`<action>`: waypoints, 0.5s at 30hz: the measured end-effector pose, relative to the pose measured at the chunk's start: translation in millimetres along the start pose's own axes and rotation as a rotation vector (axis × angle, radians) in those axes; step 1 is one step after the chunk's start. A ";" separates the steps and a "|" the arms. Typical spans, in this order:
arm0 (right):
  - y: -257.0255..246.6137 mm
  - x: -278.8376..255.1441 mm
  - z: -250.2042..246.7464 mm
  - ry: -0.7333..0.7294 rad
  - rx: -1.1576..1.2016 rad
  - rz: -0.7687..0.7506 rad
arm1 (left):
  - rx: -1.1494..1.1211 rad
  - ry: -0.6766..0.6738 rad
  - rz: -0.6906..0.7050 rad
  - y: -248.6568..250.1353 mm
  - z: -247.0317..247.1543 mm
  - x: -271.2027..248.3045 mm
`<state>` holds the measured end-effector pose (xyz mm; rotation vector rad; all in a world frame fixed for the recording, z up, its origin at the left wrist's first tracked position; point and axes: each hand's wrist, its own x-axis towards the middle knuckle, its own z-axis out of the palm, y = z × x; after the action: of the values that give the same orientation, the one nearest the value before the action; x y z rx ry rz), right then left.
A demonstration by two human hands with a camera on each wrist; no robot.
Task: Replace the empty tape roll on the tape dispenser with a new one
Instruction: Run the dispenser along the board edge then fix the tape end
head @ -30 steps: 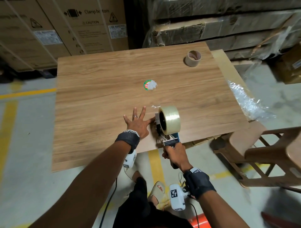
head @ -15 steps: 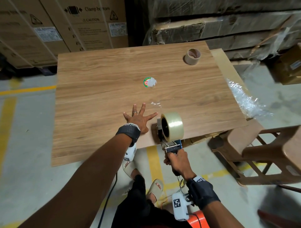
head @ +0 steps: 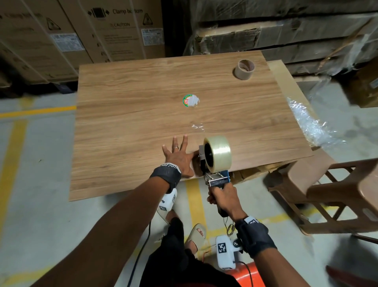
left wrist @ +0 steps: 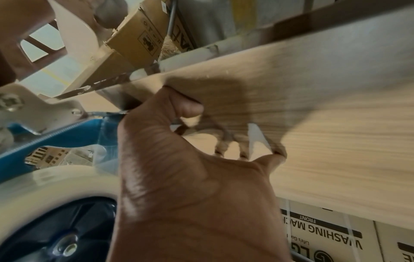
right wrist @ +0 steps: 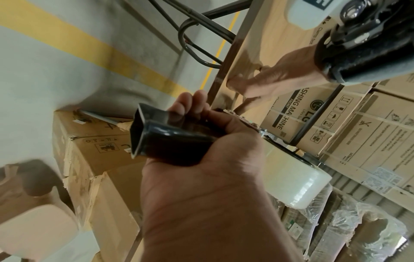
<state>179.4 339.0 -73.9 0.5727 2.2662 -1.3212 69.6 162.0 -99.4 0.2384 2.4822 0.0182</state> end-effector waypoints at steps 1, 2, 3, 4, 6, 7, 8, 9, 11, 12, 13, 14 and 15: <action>0.3 -0.1 -0.2 0.000 -0.003 0.000 | 0.001 -0.002 -0.005 0.6 -0.6 -0.5; 0.6 -0.8 -0.2 -0.002 -0.008 -0.001 | -0.001 -0.005 -0.009 1.3 -0.5 -0.8; 0.6 -1.5 0.1 -0.001 -0.008 -0.003 | -0.004 -0.007 -0.011 1.3 -0.4 -0.4; 0.7 -2.3 0.2 0.000 -0.004 -0.005 | -0.010 -0.009 -0.014 0.8 -0.1 -0.1; 1.1 -5.4 -0.6 0.002 0.000 -0.002 | -0.028 -0.007 -0.013 0.2 2.2 1.0; 2.5 -8.0 -0.9 0.001 -0.003 0.004 | -0.038 0.000 -0.012 -0.3 4.3 1.0; 4.5 -11.5 -1.3 0.001 -0.004 0.012 | -0.048 0.011 -0.007 -0.5 6.8 1.3; 7.6 -15.9 -2.3 0.000 -0.005 0.020 | -0.061 0.029 -0.001 -0.5 10.7 1.6; 12.5 -24.4 -4.5 -0.006 -0.013 0.029 | -0.073 0.086 0.018 -2.2 17.3 2.8; 14.9 -27.3 -5.3 -0.009 -0.022 0.029 | -0.068 0.108 0.026 -3.7 20.4 3.1; 16.4 -29.4 -5.7 -0.008 -0.027 0.027 | -0.063 0.124 0.035 -5.2 23.0 3.3; 17.3 -30.9 -6.6 -0.007 -0.029 0.028 | -0.061 0.136 0.042 -6.4 25.8 3.4; 17.5 -32.1 -7.2 -0.006 -0.025 0.032 | -0.061 0.143 0.048 -7.6 28.1 2.7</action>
<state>213.9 349.3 -64.5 0.5932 2.2559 -1.2758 83.1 153.8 -124.0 0.2786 2.6133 0.1356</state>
